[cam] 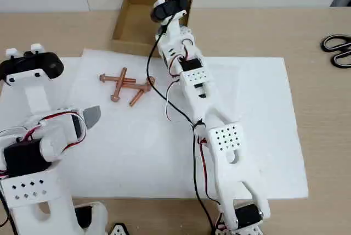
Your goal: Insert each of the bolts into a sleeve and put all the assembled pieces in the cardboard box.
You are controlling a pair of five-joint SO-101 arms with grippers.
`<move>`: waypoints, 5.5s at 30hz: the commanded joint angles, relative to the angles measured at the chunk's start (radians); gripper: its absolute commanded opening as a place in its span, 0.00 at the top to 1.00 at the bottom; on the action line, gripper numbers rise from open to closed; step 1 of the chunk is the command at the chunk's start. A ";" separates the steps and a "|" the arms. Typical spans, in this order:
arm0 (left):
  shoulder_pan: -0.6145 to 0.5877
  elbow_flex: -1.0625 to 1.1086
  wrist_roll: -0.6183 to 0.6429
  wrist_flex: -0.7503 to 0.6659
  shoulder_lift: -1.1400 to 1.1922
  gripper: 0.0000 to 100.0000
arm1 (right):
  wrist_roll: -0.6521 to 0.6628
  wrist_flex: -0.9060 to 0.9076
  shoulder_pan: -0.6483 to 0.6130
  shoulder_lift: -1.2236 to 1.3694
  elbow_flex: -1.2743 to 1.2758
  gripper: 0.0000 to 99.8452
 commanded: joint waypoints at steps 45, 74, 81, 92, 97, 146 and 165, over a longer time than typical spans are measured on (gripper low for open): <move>0.003 -0.010 -0.003 0.006 -0.009 0.71 | 0.002 1.406 0.182 -0.588 -0.669 0.94; 0.003 -0.013 -0.005 0.026 -0.009 0.71 | 0.005 1.340 0.179 -1.009 0.509 0.94; -0.002 -0.012 -0.005 0.026 -0.009 0.71 | 0.005 1.313 0.182 -0.797 0.508 0.83; -0.003 -0.007 -0.005 0.026 -0.009 0.71 | 0.000 1.239 0.182 -0.668 0.508 0.87; -0.003 -0.007 -0.005 0.026 -0.009 0.71 | -0.002 1.227 0.182 -0.618 0.508 0.87; 0.003 -0.005 -0.005 0.026 -0.008 0.71 | -0.008 1.374 0.300 -0.708 0.512 0.93; 0.003 -0.004 -0.005 0.028 -0.008 0.71 | 0.014 1.369 0.302 -0.590 0.512 0.88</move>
